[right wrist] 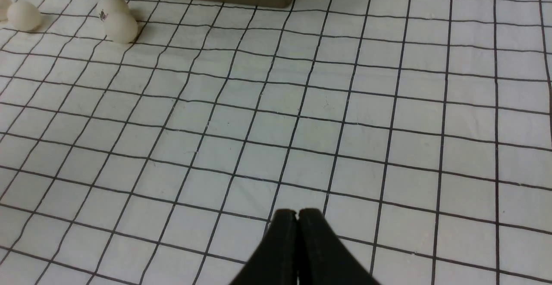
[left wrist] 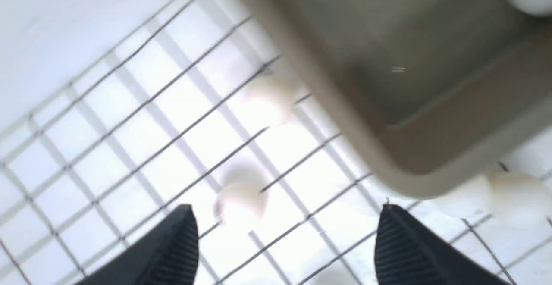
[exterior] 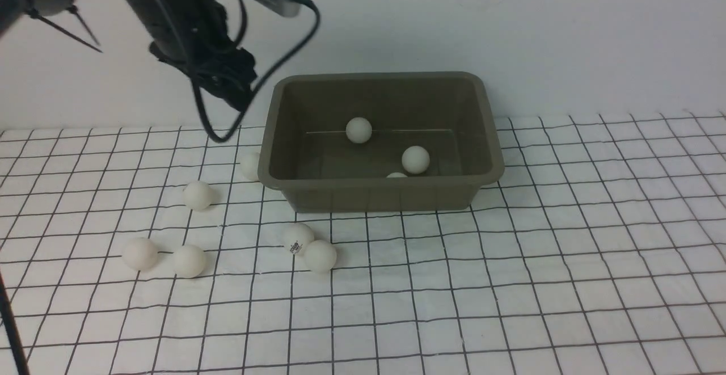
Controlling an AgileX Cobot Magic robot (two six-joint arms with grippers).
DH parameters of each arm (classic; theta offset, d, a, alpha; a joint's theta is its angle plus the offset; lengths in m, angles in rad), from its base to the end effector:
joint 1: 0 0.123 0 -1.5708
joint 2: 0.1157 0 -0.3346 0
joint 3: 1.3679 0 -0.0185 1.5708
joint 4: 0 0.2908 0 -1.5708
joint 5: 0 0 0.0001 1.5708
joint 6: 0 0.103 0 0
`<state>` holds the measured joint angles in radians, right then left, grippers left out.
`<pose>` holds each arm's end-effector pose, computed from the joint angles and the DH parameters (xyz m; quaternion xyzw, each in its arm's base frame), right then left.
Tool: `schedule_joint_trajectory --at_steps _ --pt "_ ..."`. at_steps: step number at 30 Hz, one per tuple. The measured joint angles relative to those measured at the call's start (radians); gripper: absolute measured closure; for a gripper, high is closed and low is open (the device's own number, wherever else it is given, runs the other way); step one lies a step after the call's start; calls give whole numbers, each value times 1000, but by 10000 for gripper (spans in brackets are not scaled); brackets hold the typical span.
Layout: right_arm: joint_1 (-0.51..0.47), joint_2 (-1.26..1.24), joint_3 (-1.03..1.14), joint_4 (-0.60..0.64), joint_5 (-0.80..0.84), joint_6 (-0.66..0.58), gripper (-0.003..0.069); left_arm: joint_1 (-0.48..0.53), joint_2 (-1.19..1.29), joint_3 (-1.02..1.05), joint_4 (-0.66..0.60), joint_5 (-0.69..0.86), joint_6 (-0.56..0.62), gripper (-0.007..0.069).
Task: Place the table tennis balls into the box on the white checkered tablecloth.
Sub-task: 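Reach for and grasp a ping pong ball on the table beside the basket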
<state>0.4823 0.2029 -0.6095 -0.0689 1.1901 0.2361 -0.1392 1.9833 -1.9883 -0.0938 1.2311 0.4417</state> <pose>0.0105 -0.0019 0.3160 -0.1092 0.8988 0.1166 0.4083 0.4934 -0.0783 0.3640 0.2739 0.9365 -0.0137 0.2186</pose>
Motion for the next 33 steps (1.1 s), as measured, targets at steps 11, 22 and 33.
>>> schedule_joint_trajectory --at_steps 11,22,33 --pt "0 0 0 17 -79 -19 676 176 106 24 -90 2 21 136" --pt "0 0 0 24 -79 -20 676 176 289 30 -107 -5 34 136" --pt "0 0 0 24 -95 -20 676 176 354 30 -140 -7 34 136"
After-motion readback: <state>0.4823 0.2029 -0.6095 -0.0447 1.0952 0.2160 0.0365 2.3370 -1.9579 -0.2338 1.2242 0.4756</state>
